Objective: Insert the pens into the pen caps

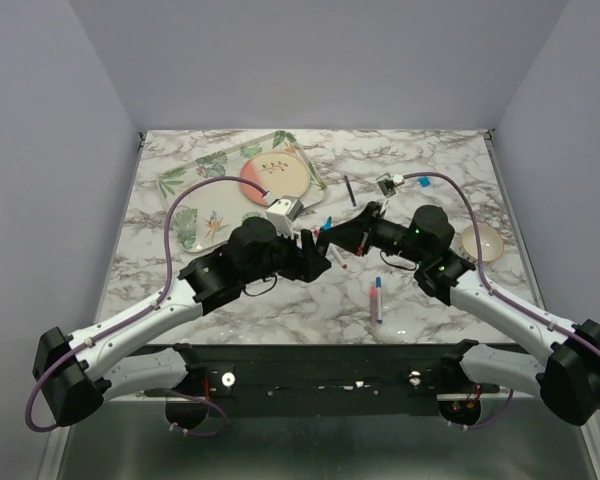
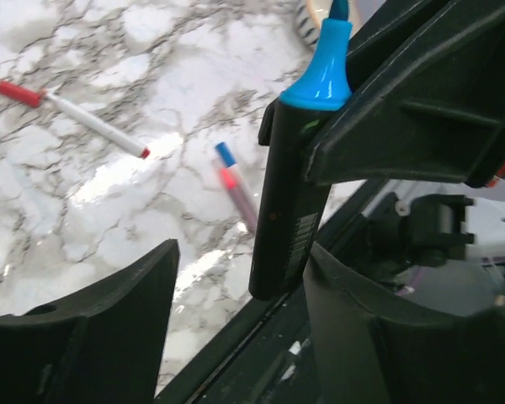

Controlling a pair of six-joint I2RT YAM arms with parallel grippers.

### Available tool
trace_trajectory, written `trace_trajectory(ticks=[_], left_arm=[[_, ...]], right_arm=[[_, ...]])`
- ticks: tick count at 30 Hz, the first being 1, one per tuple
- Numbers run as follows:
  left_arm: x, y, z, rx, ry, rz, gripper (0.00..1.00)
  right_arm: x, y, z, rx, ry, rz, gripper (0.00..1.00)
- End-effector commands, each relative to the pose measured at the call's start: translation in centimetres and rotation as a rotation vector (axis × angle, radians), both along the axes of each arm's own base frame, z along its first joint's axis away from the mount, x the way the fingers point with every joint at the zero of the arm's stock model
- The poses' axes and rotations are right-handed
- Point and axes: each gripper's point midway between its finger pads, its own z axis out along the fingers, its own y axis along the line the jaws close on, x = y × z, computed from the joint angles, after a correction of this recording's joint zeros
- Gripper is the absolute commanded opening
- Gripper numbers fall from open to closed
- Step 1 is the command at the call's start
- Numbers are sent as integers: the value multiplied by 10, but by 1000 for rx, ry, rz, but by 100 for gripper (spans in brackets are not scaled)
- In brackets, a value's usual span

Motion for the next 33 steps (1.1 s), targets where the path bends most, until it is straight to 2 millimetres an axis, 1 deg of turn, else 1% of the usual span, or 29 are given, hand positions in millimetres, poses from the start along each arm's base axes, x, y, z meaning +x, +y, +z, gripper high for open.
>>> trace_trajectory(ticks=[1,2,3,4,5,6,7,8,10,11,12,17,18,19,20,21,22,23,24,25,26,27,28,29,30,31,32,33], left_arm=[[-27,-11,56,-206,-32,-206,63],[-31,-12,61,-245,-15,-222,62],[-31,-12,76,-306,-39,-238,59],[-32,-12,76,-336,-29,-251,58],[-38,-10,82,-391,15,-289,56],[-39,-10,97,-451,-24,-317,52],[-42,-9,93,-469,-8,-335,51],[-43,-7,96,-490,-1,-353,50],[-45,-8,101,-518,4,-373,44],[-47,-10,101,-521,3,-386,40],[-48,-11,101,-524,13,-398,32],[-51,-13,102,-549,13,-432,16],[-51,-14,103,-551,6,-440,5],[-51,-15,103,-552,5,-443,0],[-51,-15,102,-552,6,-445,0],[-49,-16,99,-547,12,-437,0],[-46,-15,98,-541,13,-425,0],[-38,-14,94,-525,1,-390,0],[-32,-10,83,-487,28,-346,0],[-24,-7,78,-463,26,-306,0],[-7,1,71,-426,-12,-234,0],[-1,9,59,-384,9,-192,0],[5,15,56,-362,-1,-158,0],[21,26,52,-335,-19,-84,0],[26,36,43,-282,-26,-44,0],[32,42,44,-253,-54,-19,0],[35,48,41,-215,-67,3,0],[42,59,31,-131,-97,48,0]], right_arm=[[-31,-4,58,157,-238,137,1],[-34,-4,63,168,-253,153,1],[-38,-3,68,176,-268,175,1],[-45,-2,70,179,-284,217,1],[-48,-2,71,183,-293,234,1],[-50,-1,74,184,-301,250,1],[-53,-1,72,181,-298,270,1],[-54,-1,74,185,-302,275,1],[-55,-1,72,183,-298,278,1],[-55,-1,72,186,-304,276,1],[-56,-1,72,186,-301,275,1],[-53,1,73,187,-284,278,1],[-52,2,73,188,-280,277,1],[-50,2,72,188,-274,272,2],[-49,3,75,190,-271,268,7],[-46,3,75,188,-266,256,27],[-44,2,78,186,-263,240,38],[-36,1,75,159,-238,200,47],[-32,0,83,152,-249,179,72],[-26,-3,87,137,-256,146,82],[-10,-8,74,64,-218,58,86],[1,-13,93,41,-244,-9,87],[14,-20,90,-16,-224,-84,87],[40,-37,63,-157,-159,-231,87],[53,-47,62,-211,-146,-309,87],[70,-63,73,-242,-156,-400,87],[88,-86,61,-342,-142,-521,87],[108,-98,48,-413,-122,-592,87]])
